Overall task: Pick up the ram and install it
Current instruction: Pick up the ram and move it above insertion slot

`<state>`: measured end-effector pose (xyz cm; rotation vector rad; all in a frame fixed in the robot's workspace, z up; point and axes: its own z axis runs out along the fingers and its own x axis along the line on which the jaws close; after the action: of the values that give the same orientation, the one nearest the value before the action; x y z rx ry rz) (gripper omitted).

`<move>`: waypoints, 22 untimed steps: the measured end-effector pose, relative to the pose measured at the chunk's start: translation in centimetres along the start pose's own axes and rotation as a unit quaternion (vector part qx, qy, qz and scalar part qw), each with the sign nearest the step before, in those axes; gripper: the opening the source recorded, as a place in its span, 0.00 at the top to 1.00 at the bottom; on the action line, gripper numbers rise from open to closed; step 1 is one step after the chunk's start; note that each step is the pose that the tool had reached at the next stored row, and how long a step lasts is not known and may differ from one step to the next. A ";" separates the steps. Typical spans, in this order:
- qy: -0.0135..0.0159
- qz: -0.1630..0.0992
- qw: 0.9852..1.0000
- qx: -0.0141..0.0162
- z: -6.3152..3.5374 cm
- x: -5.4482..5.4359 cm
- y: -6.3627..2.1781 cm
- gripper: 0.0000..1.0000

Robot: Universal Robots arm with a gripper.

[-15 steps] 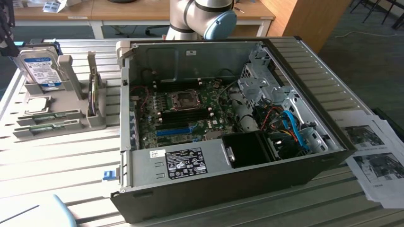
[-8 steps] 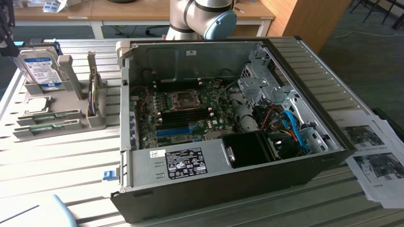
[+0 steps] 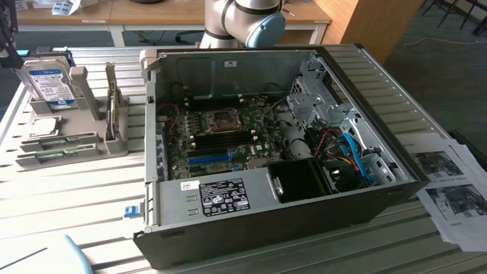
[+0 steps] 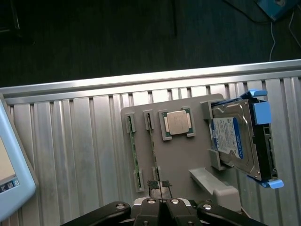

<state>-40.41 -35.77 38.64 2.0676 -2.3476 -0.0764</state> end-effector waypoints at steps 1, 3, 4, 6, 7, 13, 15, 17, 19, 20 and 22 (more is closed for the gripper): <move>0.000 -0.001 1.000 0.000 0.00 0.0 0.00 0.91; 0.000 -0.002 1.000 0.000 0.00 0.0 0.00 0.91; 0.000 -0.002 1.000 0.000 0.00 0.0 0.00 0.91; 0.000 -0.002 1.000 0.000 0.00 0.0 0.00 0.91; 0.000 -0.002 1.000 0.000 0.00 0.0 0.00 0.91; 0.000 -0.005 1.000 0.000 0.01 0.0 0.00 0.91; 0.000 -0.005 1.000 0.000 0.13 0.0 -0.01 0.91; 0.000 -0.005 1.000 0.000 0.37 0.0 -0.02 0.91; 0.000 -0.005 1.000 0.000 0.71 0.0 -0.04 0.91; 0.000 -0.005 1.000 0.000 0.91 0.0 -0.04 0.91; 0.000 -0.005 1.000 0.000 1.26 0.0 -0.06 0.91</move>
<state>-40.41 -35.76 37.38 2.0786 -2.3377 -0.0763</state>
